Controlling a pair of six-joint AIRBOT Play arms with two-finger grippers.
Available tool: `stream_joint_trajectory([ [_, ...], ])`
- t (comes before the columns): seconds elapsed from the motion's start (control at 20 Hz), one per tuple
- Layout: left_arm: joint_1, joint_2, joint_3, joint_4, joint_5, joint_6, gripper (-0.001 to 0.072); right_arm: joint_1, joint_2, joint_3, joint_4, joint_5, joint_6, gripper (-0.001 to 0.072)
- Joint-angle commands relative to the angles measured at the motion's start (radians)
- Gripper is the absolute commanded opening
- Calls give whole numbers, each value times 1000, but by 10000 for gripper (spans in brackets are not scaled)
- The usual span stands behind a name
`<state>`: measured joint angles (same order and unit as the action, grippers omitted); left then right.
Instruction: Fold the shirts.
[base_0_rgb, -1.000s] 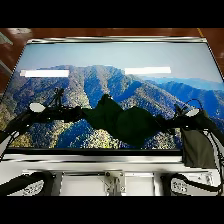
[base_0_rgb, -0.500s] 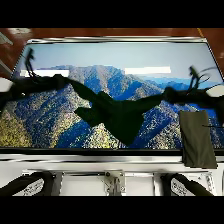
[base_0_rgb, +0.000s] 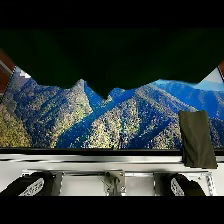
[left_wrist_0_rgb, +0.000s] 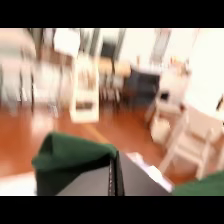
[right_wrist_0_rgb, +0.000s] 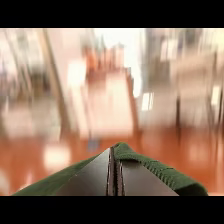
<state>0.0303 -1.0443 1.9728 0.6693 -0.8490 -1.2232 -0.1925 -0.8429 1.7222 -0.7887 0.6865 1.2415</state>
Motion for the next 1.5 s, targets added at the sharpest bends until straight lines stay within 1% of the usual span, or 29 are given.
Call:
stream_joint_trajectory([
  [0.0,2,24,90,131,-19,-53,32,0,24,98,-14,-114,15,64],
  [0.05,2,24,89,161,-28,-86,32,0,19,98,-38,-98,56,64],
  [0.1,2,24,89,170,-23,-96,32,0,14,98,-58,-65,97,64],
  [0.25,3,50,90,170,4,-98,32,0,11,98,-63,49,108,64],
  [0.35,2,89,90,210,3,-98,32,0,29,98,-107,146,120,64],
  [0.5,2,179,90,298,2,-100,32,0,74,98,-218,306,227,64],
  [0.6,2,234,90,362,-2,-156,32,0,102,98,-266,404,303,64],
  [0.7,2,274,89,434,-61,-211,32,0,111,98,-269,531,361,64],
  [0.8,2,288,89,509,-207,-259,32,0,91,98,-276,704,429,64],
  [0.85,2,285,85,550,-283,-280,32,0,68,97,-288,793,448,64],
  [0.9,2,285,63,588,-326,-298,32,0,39,97,-299,864,451,64],
  [1.0,2,285,-6,635,-341,-301,32,2,-36,91,-342,956,449,64],
  [1.1,2,270,-108,682,-340,-300,32,3,-121,57,-371,962,437,64],
  [1.2,2,229,-218,705,-319,-293,32,3,-221,0,-369,916,417,64],
  [1.25,2,199,-272,705,-286,-271,33,3,-279,-36,-361,873,407,64],
  [1.3,2,161,-328,705,-232,-253,32,3,-337,-66,-358,827,397,64],
  [1.45,2,3,-436,704,-37,-251,32,3,-547,-106,-354,674,385,64],
])
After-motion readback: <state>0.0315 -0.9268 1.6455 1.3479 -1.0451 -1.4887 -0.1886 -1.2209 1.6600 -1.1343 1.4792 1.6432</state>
